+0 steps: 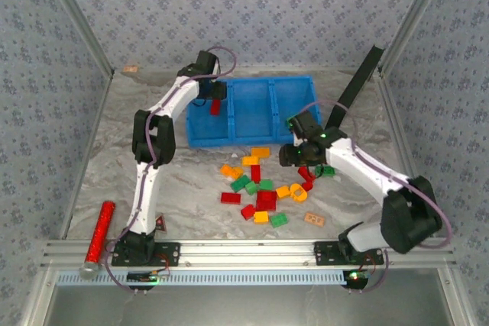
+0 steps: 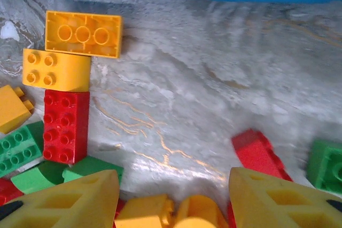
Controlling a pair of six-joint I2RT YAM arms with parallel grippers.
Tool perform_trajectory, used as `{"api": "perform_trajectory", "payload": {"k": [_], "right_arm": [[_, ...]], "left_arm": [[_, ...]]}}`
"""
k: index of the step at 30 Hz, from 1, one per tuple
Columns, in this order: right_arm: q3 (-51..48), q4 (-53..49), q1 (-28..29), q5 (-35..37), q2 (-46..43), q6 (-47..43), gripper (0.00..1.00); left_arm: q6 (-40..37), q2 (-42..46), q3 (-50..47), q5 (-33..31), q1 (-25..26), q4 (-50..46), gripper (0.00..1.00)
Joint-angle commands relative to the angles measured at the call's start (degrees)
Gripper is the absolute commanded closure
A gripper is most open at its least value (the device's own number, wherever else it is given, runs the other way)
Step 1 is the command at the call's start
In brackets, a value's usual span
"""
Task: Sort the legos into containers by color
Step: Pick up the lego from the middle-right of the table.
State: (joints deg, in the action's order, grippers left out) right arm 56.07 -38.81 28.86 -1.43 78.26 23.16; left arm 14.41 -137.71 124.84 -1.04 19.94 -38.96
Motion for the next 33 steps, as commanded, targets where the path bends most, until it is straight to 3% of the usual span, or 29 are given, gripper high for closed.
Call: {"api": "perform_trajectory", "payload": {"k": [1,11,20,33], "right_arm": [[-2.9,-2.5,-1.3,2.1,-3.4,-1.4,0.40],[-4.0,1.6,-5.3,3.2,1.2,-10.6,0.39],[-4.7,3.8,-6.6,3.1,5.8,-10.5,0.39],[-3.4,0.4,-6.3,3.6,11.4,-7.7,0.42]], "left_arm": [[-0.4,4.9,-0.9,5.1,-0.2,-0.3,0.38],[-1.1,13.3,-5.9,10.3,-0.3,-1.0,0.36],[-2.1,25.1,-18.2,16.1,0.4,1.3,0.35],[-1.7,47.3,-40.5,13.4,4.9,-1.7,0.34]]}}
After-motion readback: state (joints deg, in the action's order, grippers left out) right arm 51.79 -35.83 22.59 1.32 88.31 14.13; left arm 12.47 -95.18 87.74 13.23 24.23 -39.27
